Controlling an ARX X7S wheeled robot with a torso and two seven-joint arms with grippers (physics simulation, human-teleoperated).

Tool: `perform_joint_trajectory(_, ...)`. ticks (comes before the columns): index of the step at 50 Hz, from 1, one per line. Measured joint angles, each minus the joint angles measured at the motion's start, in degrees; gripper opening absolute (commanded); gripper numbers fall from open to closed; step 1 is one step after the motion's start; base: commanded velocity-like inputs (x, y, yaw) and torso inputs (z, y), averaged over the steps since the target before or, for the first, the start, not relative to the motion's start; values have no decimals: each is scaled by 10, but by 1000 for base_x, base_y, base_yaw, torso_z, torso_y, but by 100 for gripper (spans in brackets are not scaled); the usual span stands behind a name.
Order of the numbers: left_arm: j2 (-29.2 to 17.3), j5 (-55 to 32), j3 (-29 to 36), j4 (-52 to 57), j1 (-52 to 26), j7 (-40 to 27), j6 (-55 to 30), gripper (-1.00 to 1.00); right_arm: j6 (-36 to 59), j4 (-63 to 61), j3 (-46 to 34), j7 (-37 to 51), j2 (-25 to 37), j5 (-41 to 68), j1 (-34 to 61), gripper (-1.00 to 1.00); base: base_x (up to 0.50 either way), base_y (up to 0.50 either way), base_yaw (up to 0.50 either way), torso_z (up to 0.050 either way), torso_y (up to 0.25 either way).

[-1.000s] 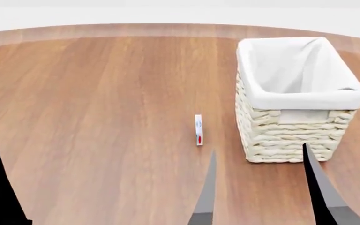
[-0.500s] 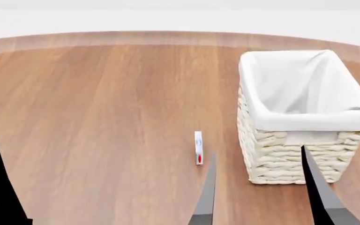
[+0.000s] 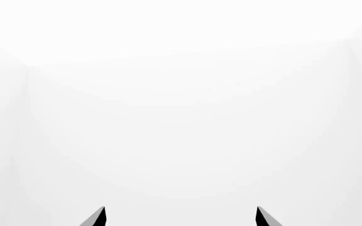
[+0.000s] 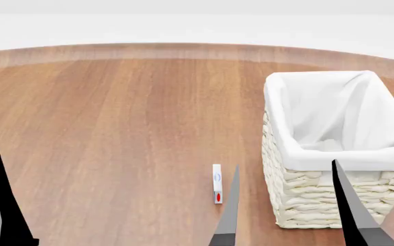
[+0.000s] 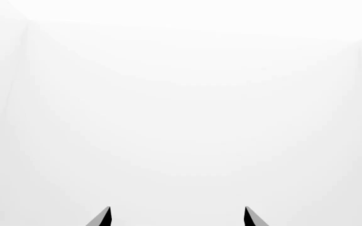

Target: Pick up the alphabet soup and the cream cheese box, and put them in the basket.

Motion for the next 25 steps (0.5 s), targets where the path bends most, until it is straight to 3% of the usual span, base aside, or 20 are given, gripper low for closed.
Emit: perform_joint_trajectory(25,-6,-11,-1,0,2,-7,3,100,6,-3,-8,7,6,3,6,100,201,0,0,0,0)
